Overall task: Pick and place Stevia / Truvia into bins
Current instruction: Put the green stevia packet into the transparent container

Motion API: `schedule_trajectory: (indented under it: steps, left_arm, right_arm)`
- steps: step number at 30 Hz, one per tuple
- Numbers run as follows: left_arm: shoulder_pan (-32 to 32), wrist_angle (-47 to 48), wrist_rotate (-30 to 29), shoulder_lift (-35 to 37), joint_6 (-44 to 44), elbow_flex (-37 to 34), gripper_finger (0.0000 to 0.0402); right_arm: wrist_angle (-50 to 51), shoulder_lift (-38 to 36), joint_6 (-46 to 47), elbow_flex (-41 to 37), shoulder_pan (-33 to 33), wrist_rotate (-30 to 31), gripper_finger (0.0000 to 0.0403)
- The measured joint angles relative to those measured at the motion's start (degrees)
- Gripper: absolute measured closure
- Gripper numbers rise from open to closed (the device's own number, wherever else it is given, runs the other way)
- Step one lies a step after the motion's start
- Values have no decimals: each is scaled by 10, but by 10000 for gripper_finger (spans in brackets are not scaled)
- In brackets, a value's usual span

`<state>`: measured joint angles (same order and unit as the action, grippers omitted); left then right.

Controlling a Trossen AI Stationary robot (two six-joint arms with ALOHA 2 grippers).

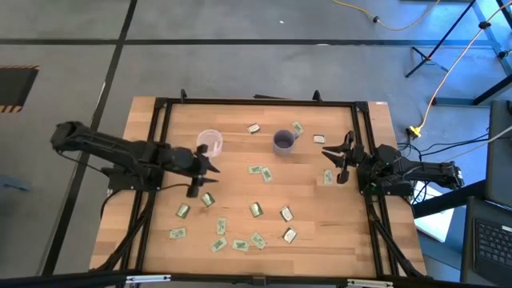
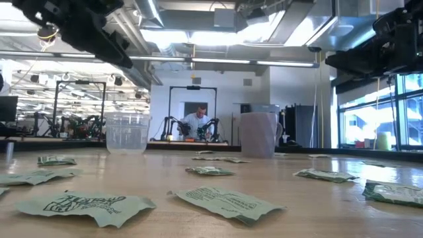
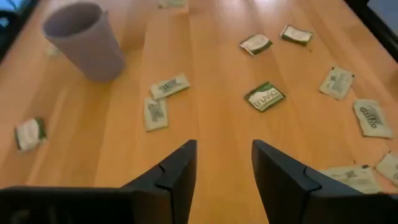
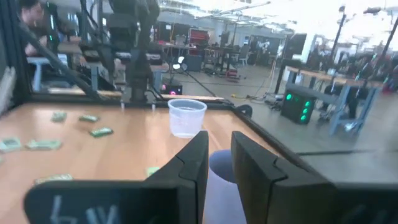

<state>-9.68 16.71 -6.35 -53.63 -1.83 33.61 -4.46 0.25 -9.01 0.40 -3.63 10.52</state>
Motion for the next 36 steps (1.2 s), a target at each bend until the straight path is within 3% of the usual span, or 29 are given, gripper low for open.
schedule_trajectory:
  steps: [3, 6, 12, 17, 24, 31, 36]
  left_arm:
    - [-30, 32, -47, -51, -61, 37, 254]
    - [-46, 77, -57, -98, -90, 79, 254]
    - [-53, 232, 3, -175, -193, 156, 254]
    - [-69, 329, 23, -223, -253, 168, 254]
    - [-98, 335, 55, -298, -280, 168, 254]
    - [-126, 344, 185, -357, -388, 168, 254]
    - [-145, 346, 170, -384, -424, 168, 254]
  right_arm:
    - [0, 0, 2, 0, 0, 0, 328]
    - [0, 0, 13, 0, 0, 0, 328]
    - [-8, 0, -5, 0, 0, 0, 328]
    - [-15, 0, -33, 0, 0, 0, 328]
    - [-17, 0, -33, 0, 0, 1, 328]
    - [-17, 0, -33, 0, 0, 0, 328]
    - [-17, 0, -34, 0, 0, 1, 328]
